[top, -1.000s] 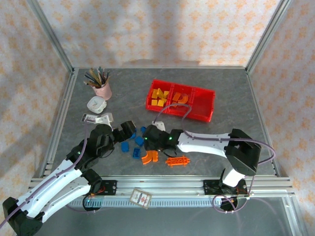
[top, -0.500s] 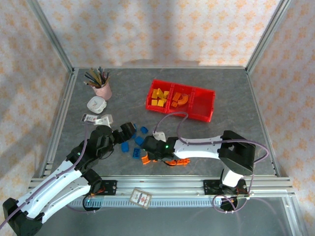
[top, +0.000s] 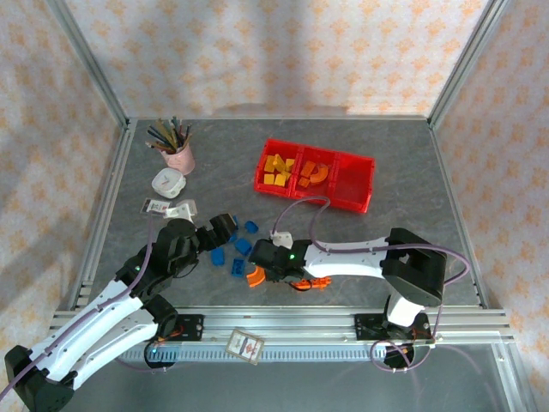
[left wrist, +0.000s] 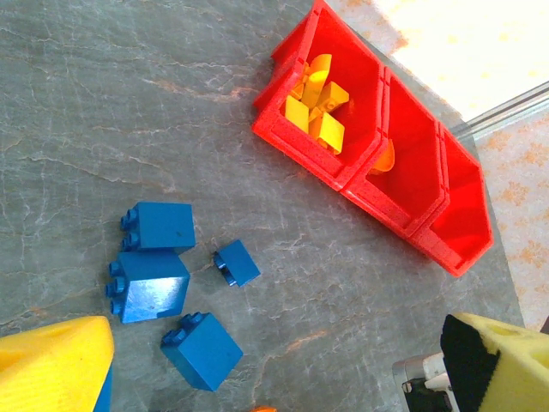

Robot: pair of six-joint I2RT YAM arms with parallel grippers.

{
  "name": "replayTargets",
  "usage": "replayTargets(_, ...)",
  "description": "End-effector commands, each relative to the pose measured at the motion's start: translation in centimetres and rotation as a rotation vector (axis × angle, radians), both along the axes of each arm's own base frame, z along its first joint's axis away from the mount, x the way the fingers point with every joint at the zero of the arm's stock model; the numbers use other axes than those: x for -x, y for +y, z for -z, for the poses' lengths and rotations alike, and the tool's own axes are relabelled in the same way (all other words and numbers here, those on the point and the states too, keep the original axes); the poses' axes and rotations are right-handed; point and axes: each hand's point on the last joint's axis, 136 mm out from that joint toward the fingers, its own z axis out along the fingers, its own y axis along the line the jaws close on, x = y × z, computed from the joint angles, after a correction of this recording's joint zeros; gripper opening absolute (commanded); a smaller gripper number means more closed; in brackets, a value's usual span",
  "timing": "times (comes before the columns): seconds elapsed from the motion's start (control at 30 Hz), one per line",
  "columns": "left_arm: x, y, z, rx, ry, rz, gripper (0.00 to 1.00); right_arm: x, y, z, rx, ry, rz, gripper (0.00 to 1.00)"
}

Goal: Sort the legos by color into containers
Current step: Pick up the lego from the bottom-center of the table, then place the lego in the container.

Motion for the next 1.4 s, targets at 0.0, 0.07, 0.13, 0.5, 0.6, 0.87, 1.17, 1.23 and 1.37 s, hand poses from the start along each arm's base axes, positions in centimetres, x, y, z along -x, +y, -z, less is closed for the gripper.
replayTargets(0.0, -0.1, 0.4, 0.2, -0.003, 0.007, -0.014, 0.99, -0.4, 0.3, -0.1, 0.008, -0.027, -0.011, 0.41)
replayTargets(0.07, -0.1, 0.4, 0.2, -0.005, 0.009, -0.015, 0.99, -0.5, 0.4, 0.1, 0.02, -0.026, -0.015, 0.41)
replayTargets(0.13, 0.0, 0.4, 0.2, -0.006, 0.008, -0.017, 0.99, -0.7, 0.1, 0.3, 0.045, -0.035, -0.009, 0.4)
replayTargets(0.5, -0.2, 0.3, -0.1, -0.01, 0.005, -0.012, 0.99, -1.0, 0.2, 0.3, 0.039, -0.045, -0.016, 0.35)
replayTargets(0.6, -0.2, 0.3, -0.2, -0.008, 0.003, -0.012, 0.99, -1.3, 0.2, -0.2, 0.032, -0.058, -0.01, 0.32)
replayTargets(0.87, -0.3, 0.1, -0.6, 0.003, -0.006, -0.009, 0.99, -2.4, -0.1, -2.4, -0.014, -0.097, 0.005, 0.26)
replayTargets(1.17, -1.0, -1.3, -1.5, 0.029, -0.025, 0.035, 0.99, -7.4, -3.9, -6.8, 0.025, -0.22, 0.078, 0.25)
replayTargets(1.23, -1.4, -1.9, -1.7, 0.033, -0.026, 0.056, 0.99, -9.7, -5.2, -8.5, 0.039, -0.269, 0.116, 0.25)
replayTargets(1.37, -2.4, -3.1, -2.0, 0.036, -0.03, 0.087, 0.99, -15.3, -8.1, -11.4, 0.034, -0.363, 0.212, 0.25)
